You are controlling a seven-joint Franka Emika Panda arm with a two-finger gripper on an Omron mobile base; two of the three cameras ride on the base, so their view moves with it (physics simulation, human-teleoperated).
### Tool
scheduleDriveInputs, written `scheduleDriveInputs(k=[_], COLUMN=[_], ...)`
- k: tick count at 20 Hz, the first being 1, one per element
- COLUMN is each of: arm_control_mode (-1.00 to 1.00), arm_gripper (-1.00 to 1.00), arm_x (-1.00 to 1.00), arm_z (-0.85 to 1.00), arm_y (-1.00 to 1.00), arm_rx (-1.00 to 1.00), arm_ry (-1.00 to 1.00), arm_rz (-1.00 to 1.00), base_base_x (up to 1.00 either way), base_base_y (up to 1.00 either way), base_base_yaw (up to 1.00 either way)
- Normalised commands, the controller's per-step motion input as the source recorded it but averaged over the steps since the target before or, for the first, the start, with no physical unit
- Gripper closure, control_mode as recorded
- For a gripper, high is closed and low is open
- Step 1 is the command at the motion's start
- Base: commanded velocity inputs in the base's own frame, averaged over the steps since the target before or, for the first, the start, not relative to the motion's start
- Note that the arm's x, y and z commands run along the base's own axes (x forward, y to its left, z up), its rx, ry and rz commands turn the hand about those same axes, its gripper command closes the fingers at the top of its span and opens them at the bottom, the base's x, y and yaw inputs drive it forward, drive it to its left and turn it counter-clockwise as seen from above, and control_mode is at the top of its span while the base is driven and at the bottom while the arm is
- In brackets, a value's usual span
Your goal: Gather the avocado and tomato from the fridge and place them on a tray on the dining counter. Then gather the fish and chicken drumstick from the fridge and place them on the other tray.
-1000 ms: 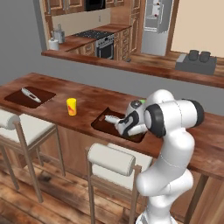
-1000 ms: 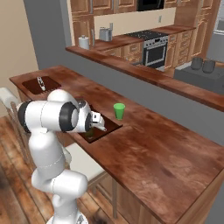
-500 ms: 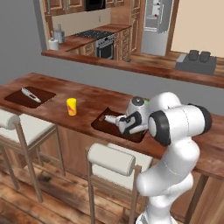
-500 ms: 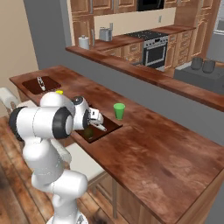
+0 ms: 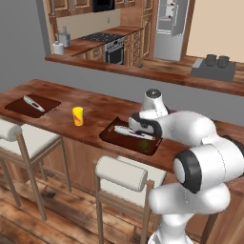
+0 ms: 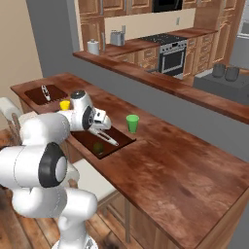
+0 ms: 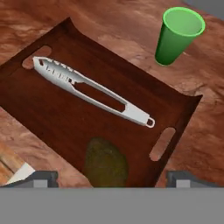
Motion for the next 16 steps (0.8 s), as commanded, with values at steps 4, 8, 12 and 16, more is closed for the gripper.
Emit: scheduleDriveInputs(k=[4,8,12,16], arm_control_mode=[-1.0,-1.0,-1.0,-1.0], arm_gripper=[-1.0,-1.0,-1.0,-1.0], arm_x=[-1.0,-1.0,-0.99,-0.98], arm_z=[0.79,0.76,0.76,0.53], arm_y=[0.0,0.0,-0.02,-0.06], arm_rx=[0.0,-0.01,-0.03,0.0], arm_ry=[0.0,0.0,-0.09,-0.19], arm_rz=[-0.04,0.0,0.0,0.0], base_base_x=[0.0,0.0,0.0,0.0], base_base_y=[0.0,0.0,0.0,0.0], base_base_yaw=[0.0,0.0,0.0,0.0])
